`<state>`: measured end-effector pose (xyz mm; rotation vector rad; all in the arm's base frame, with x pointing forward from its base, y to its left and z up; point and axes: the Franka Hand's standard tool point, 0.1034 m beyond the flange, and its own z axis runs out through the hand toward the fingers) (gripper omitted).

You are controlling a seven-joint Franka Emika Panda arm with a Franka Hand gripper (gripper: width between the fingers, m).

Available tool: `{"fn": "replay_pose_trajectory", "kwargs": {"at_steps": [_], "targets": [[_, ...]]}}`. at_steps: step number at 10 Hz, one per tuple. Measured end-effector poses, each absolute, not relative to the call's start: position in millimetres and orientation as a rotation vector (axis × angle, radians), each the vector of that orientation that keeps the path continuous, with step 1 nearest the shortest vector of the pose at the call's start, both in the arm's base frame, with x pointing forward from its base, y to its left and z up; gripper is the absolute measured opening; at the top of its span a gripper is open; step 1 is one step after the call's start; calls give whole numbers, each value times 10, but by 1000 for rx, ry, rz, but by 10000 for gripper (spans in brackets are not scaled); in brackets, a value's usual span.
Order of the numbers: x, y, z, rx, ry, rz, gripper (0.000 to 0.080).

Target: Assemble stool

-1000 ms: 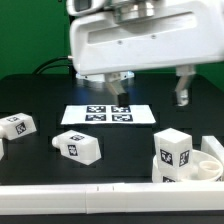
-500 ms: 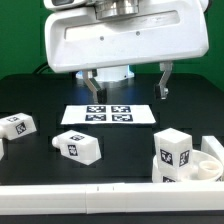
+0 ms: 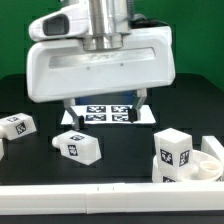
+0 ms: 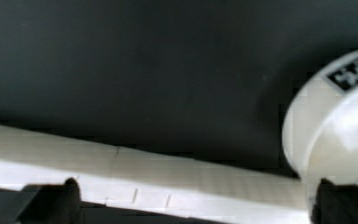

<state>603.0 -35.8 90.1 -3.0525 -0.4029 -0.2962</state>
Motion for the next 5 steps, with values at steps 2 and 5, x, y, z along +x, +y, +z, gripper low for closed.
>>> {"fn": "replay_pose_trajectory", "kwargs": {"at_steps": [2,5], "targets": [[6022,-366,875,-3045,-618,-282,649],[5708,-531,611,-2993,-764,-90,649]]}}
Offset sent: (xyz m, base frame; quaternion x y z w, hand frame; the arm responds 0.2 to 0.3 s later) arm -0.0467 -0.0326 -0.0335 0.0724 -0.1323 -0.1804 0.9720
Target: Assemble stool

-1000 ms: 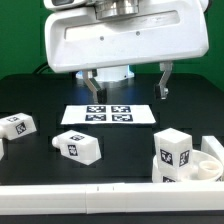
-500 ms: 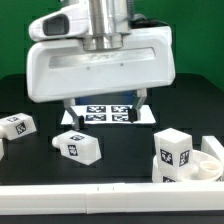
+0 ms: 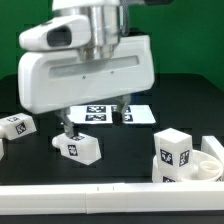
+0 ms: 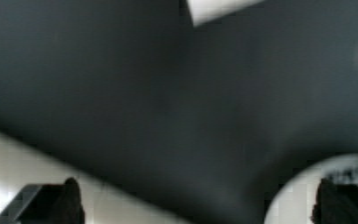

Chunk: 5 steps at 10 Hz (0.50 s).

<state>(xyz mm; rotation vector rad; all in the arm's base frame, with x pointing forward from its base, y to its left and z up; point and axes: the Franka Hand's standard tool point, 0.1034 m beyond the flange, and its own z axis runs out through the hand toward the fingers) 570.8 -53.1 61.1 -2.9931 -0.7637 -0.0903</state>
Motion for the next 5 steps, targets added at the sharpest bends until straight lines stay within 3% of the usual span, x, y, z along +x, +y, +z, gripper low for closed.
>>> {"fn": "replay_pose_trajectory", "kwargs": {"at_steps": [1,5], "targets": [[5641,-512,502,-2994,-751,-66,649],[5646,-516,488,-3004,-750,-91,649]]}}
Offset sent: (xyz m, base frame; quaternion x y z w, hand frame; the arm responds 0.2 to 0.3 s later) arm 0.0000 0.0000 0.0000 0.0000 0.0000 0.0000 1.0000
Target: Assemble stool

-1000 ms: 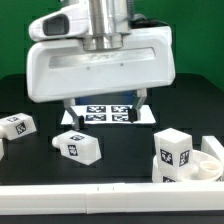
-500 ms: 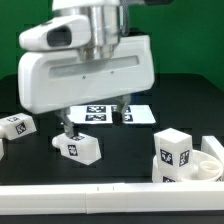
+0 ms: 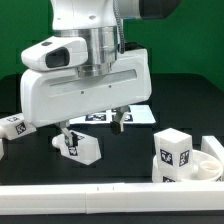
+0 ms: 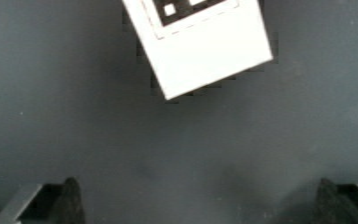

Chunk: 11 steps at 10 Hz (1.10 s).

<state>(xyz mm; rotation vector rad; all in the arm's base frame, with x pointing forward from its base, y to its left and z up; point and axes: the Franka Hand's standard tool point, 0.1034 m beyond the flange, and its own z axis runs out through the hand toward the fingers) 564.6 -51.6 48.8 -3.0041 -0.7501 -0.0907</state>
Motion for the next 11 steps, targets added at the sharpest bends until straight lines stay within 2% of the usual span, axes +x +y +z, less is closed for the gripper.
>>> {"fn": "replay_pose_trajectory", "kwargs": {"at_steps": [3,4,6,7,8,9,10,11], "targets": [[5218,-633,184,-3001,-681,33,649],[5156,-606,124,-3006,-656,47,649],[5162,-607,113,-3011,-651,40,649],[5160,-608,110,-3011,-651,40,557],[5160,-608,110,-3011,-651,41,557],[5161,-610,111,-3012,-651,40,357],[5161,-625,116,-3020,-611,39,331],[5160,-685,154,-3060,-374,28,331]]}}
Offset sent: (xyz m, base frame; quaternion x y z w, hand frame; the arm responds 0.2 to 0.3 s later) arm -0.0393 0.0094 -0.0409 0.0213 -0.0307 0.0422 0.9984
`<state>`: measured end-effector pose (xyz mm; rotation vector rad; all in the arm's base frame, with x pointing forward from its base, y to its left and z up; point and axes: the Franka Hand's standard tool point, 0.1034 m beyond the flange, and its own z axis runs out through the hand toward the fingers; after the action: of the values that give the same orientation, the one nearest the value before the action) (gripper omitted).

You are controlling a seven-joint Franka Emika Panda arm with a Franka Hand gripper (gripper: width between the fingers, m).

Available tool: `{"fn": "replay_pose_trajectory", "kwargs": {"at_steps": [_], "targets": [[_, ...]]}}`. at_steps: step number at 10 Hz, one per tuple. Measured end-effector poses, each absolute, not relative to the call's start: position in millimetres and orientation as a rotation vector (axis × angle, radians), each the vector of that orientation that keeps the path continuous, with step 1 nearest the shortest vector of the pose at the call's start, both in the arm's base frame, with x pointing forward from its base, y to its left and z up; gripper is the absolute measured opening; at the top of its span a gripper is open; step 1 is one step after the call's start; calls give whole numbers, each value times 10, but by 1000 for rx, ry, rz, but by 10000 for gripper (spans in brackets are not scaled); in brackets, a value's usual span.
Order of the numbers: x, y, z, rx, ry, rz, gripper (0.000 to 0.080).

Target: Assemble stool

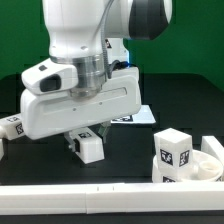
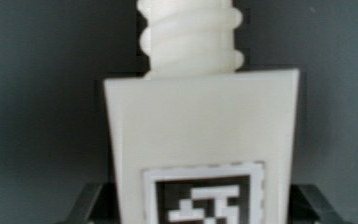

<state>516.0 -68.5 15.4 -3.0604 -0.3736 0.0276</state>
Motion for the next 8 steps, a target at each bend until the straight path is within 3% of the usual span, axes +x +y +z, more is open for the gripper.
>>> {"fn": "replay_pose_trajectory", "kwargs": {"at_steps": [3,6,7,8], "targets": [[4678,-636,184,-3044,353,85,331],[4686,-654,113,-2981,686,100,331],[4676,-653,109,-2981,671,109,382],[4664,-650,100,-2972,656,147,382]]}}
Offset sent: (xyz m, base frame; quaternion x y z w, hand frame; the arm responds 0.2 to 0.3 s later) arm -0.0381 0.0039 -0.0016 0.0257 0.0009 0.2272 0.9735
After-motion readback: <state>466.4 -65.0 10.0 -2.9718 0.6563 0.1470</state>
